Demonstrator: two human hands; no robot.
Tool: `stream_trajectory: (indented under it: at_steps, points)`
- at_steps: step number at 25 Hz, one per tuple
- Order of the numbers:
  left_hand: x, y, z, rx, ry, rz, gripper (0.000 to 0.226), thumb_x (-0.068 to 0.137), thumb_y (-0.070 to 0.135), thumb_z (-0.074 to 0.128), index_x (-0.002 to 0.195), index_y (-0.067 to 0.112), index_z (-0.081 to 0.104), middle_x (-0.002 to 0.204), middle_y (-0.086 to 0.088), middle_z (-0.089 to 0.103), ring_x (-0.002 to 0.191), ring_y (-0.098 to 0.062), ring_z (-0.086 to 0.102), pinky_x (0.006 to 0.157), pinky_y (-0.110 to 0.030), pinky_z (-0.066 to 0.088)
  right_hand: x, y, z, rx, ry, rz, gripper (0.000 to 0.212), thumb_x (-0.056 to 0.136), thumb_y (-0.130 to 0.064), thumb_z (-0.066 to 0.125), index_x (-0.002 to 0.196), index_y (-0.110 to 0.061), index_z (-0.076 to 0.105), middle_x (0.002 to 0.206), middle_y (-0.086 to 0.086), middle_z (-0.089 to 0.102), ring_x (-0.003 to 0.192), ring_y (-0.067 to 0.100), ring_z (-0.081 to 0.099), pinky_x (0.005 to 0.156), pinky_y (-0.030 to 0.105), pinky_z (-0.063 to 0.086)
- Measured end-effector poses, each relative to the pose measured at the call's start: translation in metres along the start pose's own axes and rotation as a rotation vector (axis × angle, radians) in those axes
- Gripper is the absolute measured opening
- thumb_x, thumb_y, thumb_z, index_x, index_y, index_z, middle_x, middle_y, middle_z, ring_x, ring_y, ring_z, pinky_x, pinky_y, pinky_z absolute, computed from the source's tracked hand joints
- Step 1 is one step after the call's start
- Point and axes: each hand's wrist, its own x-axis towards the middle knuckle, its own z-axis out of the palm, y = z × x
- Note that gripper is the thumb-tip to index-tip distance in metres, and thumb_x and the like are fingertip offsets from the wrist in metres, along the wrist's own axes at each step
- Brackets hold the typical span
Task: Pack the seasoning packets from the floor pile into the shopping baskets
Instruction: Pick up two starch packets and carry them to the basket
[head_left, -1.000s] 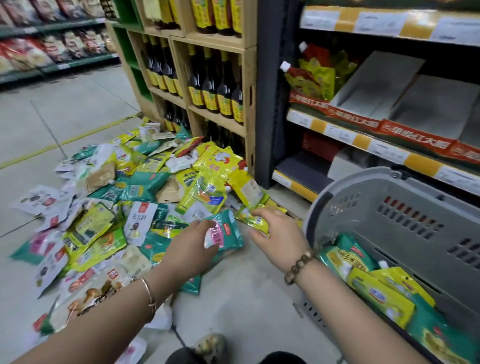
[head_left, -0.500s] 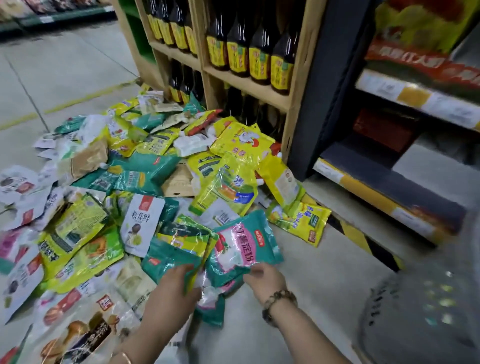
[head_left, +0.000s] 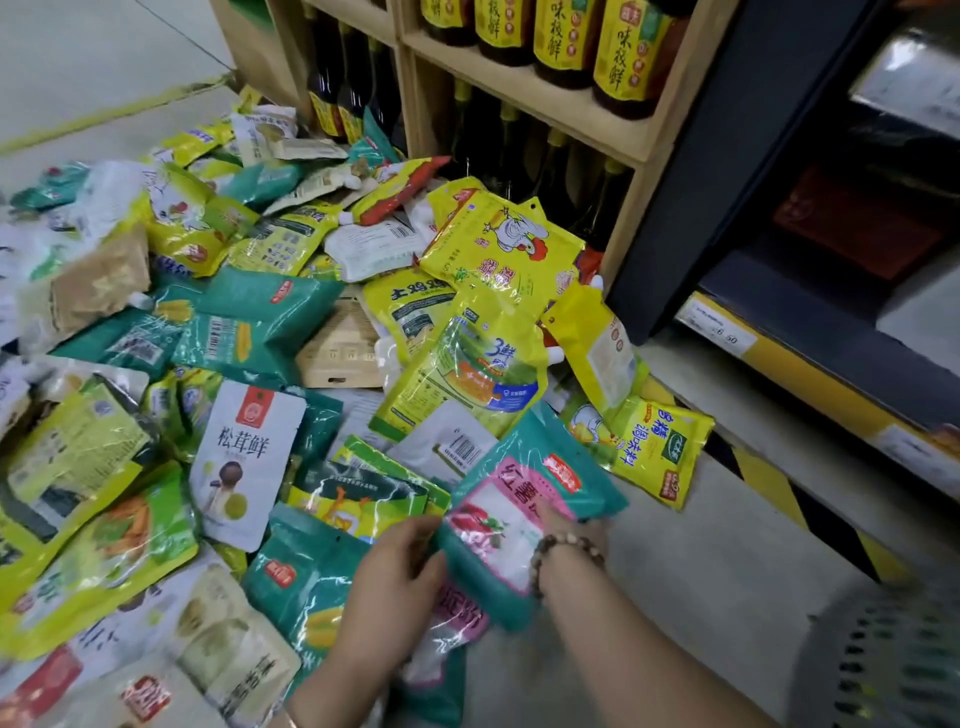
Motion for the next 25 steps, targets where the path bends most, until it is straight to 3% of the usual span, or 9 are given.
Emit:
stream_trajectory:
  at_steps: [3, 6, 10, 13, 17, 19, 21, 23, 25]
  points:
    - [0.013, 0.004, 0.003, -0.089, 0.035, -0.03, 0.029, 0.086, 0.006, 0.065, 0.108, 0.024, 0.062, 0.106, 0.01, 0.064, 0.093, 0.006, 0.058, 0.083, -0.015, 0.046, 0.006, -0.022, -0.031, -0.02, 0.094, -0.29, 0.012, 0.083, -0.02, 0.067, 0.086, -0.011, 0.059, 0.096, 0.015, 0.067, 0.077, 0.022, 0.058, 0.066, 0.027, 0.042]
    - [0.022, 0.013, 0.008, -0.23, -0.031, -0.057, 0.035, 0.084, 0.013, 0.07, 0.113, 0.024, 0.056, 0.111, 0.008, 0.062, 0.102, -0.006, 0.059, 0.088, -0.023, 0.045, -0.001, -0.031, -0.057, 0.072, -0.053, -0.444, 0.017, 0.082, -0.008, 0.068, 0.074, -0.012, 0.053, 0.079, 0.012, 0.062, 0.06, 0.018, 0.055, 0.046, 0.02, 0.044]
    - [0.018, 0.027, 0.024, -0.398, -0.279, -0.167, 0.042, 0.078, 0.014, 0.074, 0.115, 0.016, 0.054, 0.099, 0.002, 0.07, 0.084, -0.01, 0.069, 0.067, -0.019, 0.052, -0.027, -0.03, -0.06, 0.19, -0.379, -0.419, 0.015, 0.079, 0.004, 0.065, 0.083, -0.009, 0.06, 0.083, 0.014, 0.067, 0.07, 0.026, 0.064, 0.068, 0.038, 0.054]
    - [0.01, 0.026, 0.025, -0.534, -0.134, -0.206, 0.018, 0.08, -0.003, 0.068, 0.097, 0.004, 0.065, 0.085, -0.016, 0.073, 0.066, -0.024, 0.07, 0.06, -0.031, 0.057, -0.047, -0.019, -0.043, 0.256, -0.55, -0.359, 0.008, 0.084, -0.004, 0.063, 0.086, -0.01, 0.058, 0.083, 0.013, 0.067, 0.073, 0.027, 0.064, 0.074, 0.045, 0.053]
    - [0.006, 0.006, -0.006, -0.667, 0.039, -0.298, 0.011, 0.09, -0.001, 0.058, 0.098, 0.005, 0.06, 0.068, -0.018, 0.07, 0.054, -0.032, 0.068, 0.049, -0.035, 0.058, -0.038, 0.005, -0.02, 0.192, -0.215, -0.334, 0.018, 0.09, -0.015, 0.053, 0.074, -0.016, 0.046, 0.069, 0.001, 0.054, 0.063, 0.017, 0.051, 0.052, 0.023, 0.039]
    - [0.01, -0.009, -0.021, -0.747, 0.091, -0.345, 0.009, 0.092, 0.004, 0.057, 0.101, 0.005, 0.057, 0.067, -0.019, 0.069, 0.055, -0.035, 0.068, 0.048, -0.035, 0.057, -0.027, 0.032, -0.009, -0.115, -0.121, -0.279, 0.009, 0.086, -0.009, 0.052, 0.082, -0.016, 0.049, 0.076, 0.005, 0.054, 0.071, 0.02, 0.05, 0.055, 0.026, 0.036]
    - [0.008, -0.013, -0.03, -0.831, 0.084, -0.376, 0.012, 0.092, 0.008, 0.058, 0.103, 0.005, 0.057, 0.076, -0.024, 0.07, 0.062, -0.039, 0.069, 0.053, -0.039, 0.058, -0.03, 0.057, 0.002, -0.256, -0.103, -0.145, 0.029, 0.081, -0.011, 0.06, 0.109, -0.009, 0.052, 0.104, 0.012, 0.061, 0.093, 0.027, 0.06, 0.071, 0.028, 0.046]
    - [0.004, -0.01, -0.034, -0.863, 0.06, -0.388, 0.013, 0.09, 0.01, 0.06, 0.102, 0.005, 0.058, 0.08, -0.026, 0.07, 0.062, -0.04, 0.069, 0.052, -0.039, 0.058, -0.04, 0.07, 0.011, -0.14, -0.008, -0.016, 0.05, 0.073, -0.024, 0.073, 0.114, -0.007, 0.049, 0.112, 0.014, 0.06, 0.097, 0.029, 0.061, 0.076, 0.033, 0.049]
    - [0.005, -0.013, -0.037, -0.838, 0.066, -0.385, 0.013, 0.089, 0.008, 0.06, 0.102, 0.005, 0.058, 0.078, -0.025, 0.071, 0.06, -0.04, 0.069, 0.05, -0.038, 0.057, -0.049, 0.083, 0.021, 0.082, -0.083, 0.091, 0.054, 0.067, -0.031, 0.08, 0.105, -0.011, 0.048, 0.104, 0.01, 0.063, 0.089, 0.027, 0.063, 0.077, 0.036, 0.052]
